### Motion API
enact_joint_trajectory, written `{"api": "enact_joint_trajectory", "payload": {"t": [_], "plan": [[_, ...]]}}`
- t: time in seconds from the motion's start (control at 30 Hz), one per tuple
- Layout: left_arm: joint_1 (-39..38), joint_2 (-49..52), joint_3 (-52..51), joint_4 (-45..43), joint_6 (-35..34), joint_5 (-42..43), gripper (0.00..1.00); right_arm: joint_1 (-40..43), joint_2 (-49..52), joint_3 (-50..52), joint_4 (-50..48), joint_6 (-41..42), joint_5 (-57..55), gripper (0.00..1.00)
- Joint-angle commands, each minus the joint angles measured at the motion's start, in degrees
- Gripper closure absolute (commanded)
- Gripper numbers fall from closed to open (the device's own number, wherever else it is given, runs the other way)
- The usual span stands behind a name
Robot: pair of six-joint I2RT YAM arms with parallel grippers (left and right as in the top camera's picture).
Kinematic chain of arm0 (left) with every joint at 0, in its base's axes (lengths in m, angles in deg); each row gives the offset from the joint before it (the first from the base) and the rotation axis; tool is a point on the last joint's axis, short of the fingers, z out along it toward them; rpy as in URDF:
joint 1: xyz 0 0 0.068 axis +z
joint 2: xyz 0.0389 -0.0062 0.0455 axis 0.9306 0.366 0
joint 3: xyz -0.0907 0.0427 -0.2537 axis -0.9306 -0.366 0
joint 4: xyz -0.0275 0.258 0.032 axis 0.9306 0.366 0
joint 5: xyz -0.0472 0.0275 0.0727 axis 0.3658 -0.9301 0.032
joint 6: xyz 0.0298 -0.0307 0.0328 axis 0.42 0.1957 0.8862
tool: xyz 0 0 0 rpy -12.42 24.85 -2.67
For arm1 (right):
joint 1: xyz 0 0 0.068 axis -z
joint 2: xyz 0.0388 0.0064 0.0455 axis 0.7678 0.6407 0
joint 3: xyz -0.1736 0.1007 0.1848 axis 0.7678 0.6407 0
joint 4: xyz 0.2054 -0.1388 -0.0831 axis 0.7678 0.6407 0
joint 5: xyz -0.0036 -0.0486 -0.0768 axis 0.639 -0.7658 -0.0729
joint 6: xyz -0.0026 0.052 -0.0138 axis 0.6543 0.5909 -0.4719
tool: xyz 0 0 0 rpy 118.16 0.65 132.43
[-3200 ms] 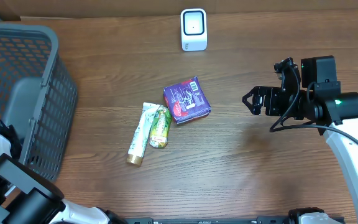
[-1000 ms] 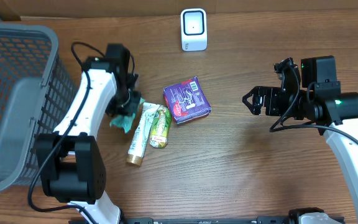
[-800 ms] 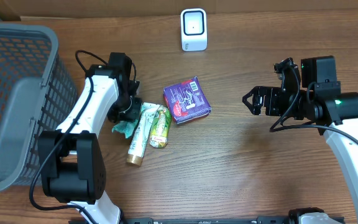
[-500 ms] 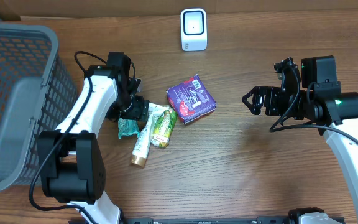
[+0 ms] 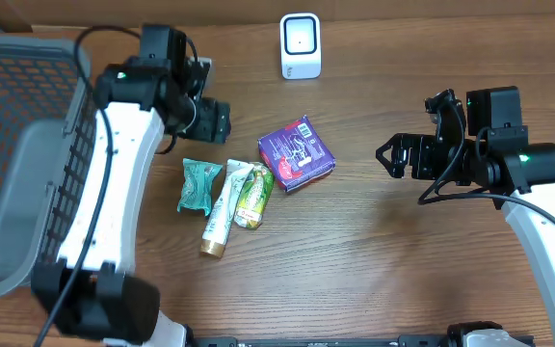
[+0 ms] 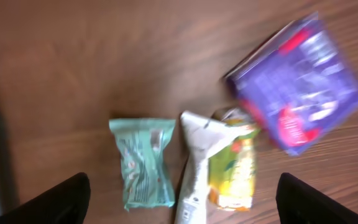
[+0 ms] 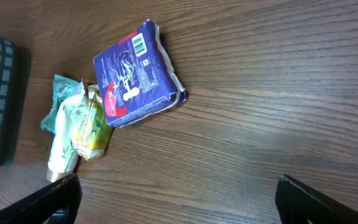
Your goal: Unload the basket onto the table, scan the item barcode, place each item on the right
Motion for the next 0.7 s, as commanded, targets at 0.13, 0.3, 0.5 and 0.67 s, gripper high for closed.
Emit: {"api": "enact_joint_trajectory", "payload": {"t": [0.13, 0.3, 0.5, 0.67], "plan": [[-1.1, -10.4, 2.6, 0.5, -1.3, -0.5, 0.0, -0.2, -0.2, -0.5, -4.0, 0.0, -0.3, 0.0], [-0.8, -15.0, 2.6, 1.9, -2.5, -2.2, 0.0, -0.2, -0.2, -0.5, -4.0, 0.0, -0.3, 0.0], [-0.7, -17.4, 2.6, 2.7, -2.4, -2.2, 0.01, -0.2, -0.2, -0.5, -2.7, 1.5, 3.3, 0.0], [-0.7, -16.7, 2.4, 2.9, -2.4, -2.2, 0.0, -0.2, -0.2, -0.5, -2.1, 4.5, 4.0, 0.0]]}}
